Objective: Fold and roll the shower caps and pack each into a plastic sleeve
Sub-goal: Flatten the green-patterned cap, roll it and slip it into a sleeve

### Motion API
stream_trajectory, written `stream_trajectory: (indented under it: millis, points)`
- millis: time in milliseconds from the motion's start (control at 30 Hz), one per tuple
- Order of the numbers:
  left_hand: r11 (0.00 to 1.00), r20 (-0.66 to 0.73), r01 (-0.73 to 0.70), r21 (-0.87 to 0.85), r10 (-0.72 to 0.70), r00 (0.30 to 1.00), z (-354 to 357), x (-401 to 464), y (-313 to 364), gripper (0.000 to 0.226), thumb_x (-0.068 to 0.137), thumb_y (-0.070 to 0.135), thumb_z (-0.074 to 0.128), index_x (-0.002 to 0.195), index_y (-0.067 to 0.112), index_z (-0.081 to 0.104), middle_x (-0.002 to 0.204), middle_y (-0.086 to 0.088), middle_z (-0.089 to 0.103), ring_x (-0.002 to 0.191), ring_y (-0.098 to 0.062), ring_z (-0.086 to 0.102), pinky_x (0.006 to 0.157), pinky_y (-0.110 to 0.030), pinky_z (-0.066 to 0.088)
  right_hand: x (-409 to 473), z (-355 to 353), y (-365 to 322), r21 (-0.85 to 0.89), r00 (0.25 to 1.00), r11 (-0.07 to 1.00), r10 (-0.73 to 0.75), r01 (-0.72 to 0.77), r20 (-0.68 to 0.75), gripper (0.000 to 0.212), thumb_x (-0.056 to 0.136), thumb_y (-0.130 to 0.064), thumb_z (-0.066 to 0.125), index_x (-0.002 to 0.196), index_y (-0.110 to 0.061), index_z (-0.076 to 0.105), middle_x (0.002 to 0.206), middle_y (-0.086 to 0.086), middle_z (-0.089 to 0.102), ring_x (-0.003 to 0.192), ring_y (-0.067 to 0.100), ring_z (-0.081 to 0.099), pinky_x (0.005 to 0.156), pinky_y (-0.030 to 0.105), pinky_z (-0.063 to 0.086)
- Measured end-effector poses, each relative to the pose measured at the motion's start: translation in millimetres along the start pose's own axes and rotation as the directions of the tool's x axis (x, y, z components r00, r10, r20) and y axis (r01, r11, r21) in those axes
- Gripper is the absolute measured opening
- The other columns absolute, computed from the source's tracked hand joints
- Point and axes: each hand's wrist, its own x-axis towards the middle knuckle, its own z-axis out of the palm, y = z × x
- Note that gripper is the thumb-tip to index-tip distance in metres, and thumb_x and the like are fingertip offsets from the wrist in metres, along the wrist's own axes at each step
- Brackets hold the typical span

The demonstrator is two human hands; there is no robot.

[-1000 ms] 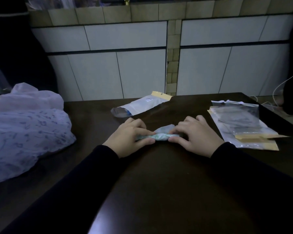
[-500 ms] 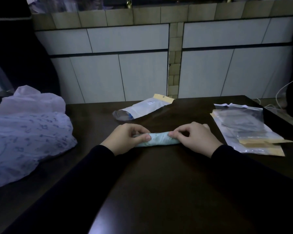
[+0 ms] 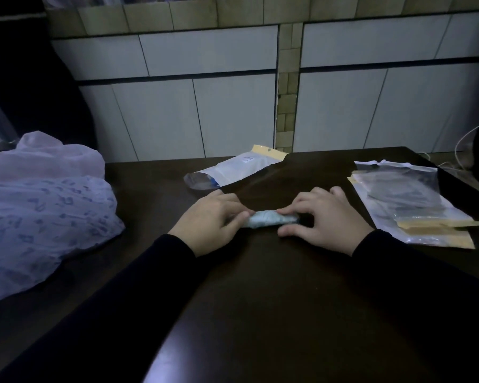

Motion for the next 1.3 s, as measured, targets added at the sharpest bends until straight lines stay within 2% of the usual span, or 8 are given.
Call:
stream_trajectory:
  millis: [100, 300, 467, 767, 900, 1000, 1100, 1300]
  points:
    - [0.997, -0.047, 0.025, 0.069, -0.022, 0.999, 4.4, 2.1, 7.8, 0.046, 0.08, 0.068, 0.051, 0.099, 0.031, 0.07, 0.089, 0.017, 0.059, 0.088, -0.007, 0.052, 0.076, -0.029, 0.046, 1.9, 0.3, -3.9, 0.008, 1.0, 1.0, 0.026, -0.026, 0.012, 0.04, 0.084, -0.063, 0.053, 0.121, -0.046, 0.057, 0.109, -0.019, 0.058, 0.103, 0.004, 0.046, 0.092, 0.031, 0.027]
    - [0.98, -0.163, -0.104, 0.172, 0.132, 0.978, 6.5, -1.3, 11.5, 0.019, 0.081, 0.045, 0.071, 0.086, 0.027, 0.07, 0.077, 0.013, 0.061, 0.069, -0.007, 0.059, 0.055, -0.013, 0.033, -2.7, -3.6, -10.6, -0.046, 0.998, 0.997, -0.056, 0.055, -0.021, 0.034, 0.094, -0.052, 0.046, 0.123, -0.039, 0.058, 0.106, -0.014, 0.063, 0.101, 0.007, 0.048, 0.091, 0.03, 0.026]
    - [0.991, -0.164, -0.072, 0.114, 0.09, 0.982, 3.7, -7.8, 18.0, 0.027, 0.083, 0.047, 0.066, 0.107, 0.035, 0.069, 0.09, 0.015, 0.066, 0.079, -0.002, 0.059, 0.063, -0.018, 0.045, -5.7, -11.0, -10.0, -0.105, 0.991, 0.986, -0.134, 0.133, -0.008, 0.032, 0.092, -0.049, 0.051, 0.122, -0.04, 0.058, 0.108, -0.016, 0.063, 0.103, 0.006, 0.046, 0.091, 0.031, 0.022]
    - [0.993, -0.156, 0.09, -0.079, -0.102, 0.983, -0.2, -0.3, 35.9, 0.018, 0.087, 0.037, 0.067, 0.104, 0.037, 0.062, 0.092, 0.021, 0.063, 0.083, 0.001, 0.06, 0.069, -0.011, 0.044, -14.1, -25.4, -10.9, -0.113, 0.97, 0.992, -0.074, 0.048, -0.233, 0.034, 0.088, -0.05, 0.056, 0.12, -0.038, 0.061, 0.11, -0.015, 0.065, 0.101, 0.012, 0.049, 0.079, 0.033, 0.025]
    - [0.97, -0.196, 0.166, -0.18, -0.2, 0.96, 1.9, 5.6, 39.8, 0.018, 0.086, 0.035, 0.069, 0.099, 0.042, 0.06, 0.088, 0.025, 0.06, 0.084, 0.0, 0.06, 0.068, -0.017, 0.048, -30.9, -56.4, 7.2, -0.178, 0.933, 0.967, 0.11, -0.18, -0.344, 0.05, 0.083, -0.061, 0.052, 0.128, -0.039, 0.051, 0.123, -0.011, 0.056, 0.115, 0.016, 0.047, 0.094, 0.041, 0.034]
    - [0.953, -0.193, 0.215, -0.214, -0.257, 0.947, 4.3, 10.8, 42.7, 0.017, 0.087, 0.036, 0.067, 0.103, 0.038, 0.062, 0.095, 0.02, 0.063, 0.086, -0.003, 0.061, 0.07, -0.024, 0.053, -48.6, -70.8, 31.4, -0.225, 0.899, 0.883, 0.355, -0.412, -0.257, 0.058, 0.081, -0.061, 0.056, 0.133, -0.038, 0.045, 0.131, -0.005, 0.05, 0.123, 0.02, 0.041, 0.101, 0.044, 0.031]
    - [0.939, -0.183, 0.25, -0.238, -0.296, 0.937, 7.4, 15.5, 46.7, 0.019, 0.087, 0.037, 0.067, 0.106, 0.035, 0.063, 0.099, 0.015, 0.065, 0.089, -0.005, 0.062, 0.073, -0.029, 0.056, -65.6, -69.0, 50.8, -0.249, 0.853, 0.815, 0.499, -0.523, -0.156, 0.06, 0.08, -0.061, 0.057, 0.134, -0.038, 0.044, 0.135, -0.004, 0.049, 0.126, 0.02, 0.041, 0.102, 0.045, 0.03]
    - [0.928, -0.184, 0.268, -0.257, -0.32, 0.929, 9.5, 18.6, 51.1, 0.019, 0.087, 0.036, 0.067, 0.106, 0.033, 0.064, 0.103, 0.012, 0.066, 0.091, -0.007, 0.062, 0.074, -0.03, 0.056, -73.1, -63.0, 64.8, -0.204, 0.824, 0.804, 0.508, -0.558, -0.25, 0.027, 0.092, -0.038, 0.054, 0.117, -0.036, 0.063, 0.11, -0.01, 0.067, 0.102, 0.011, 0.058, 0.095, 0.039, 0.032]
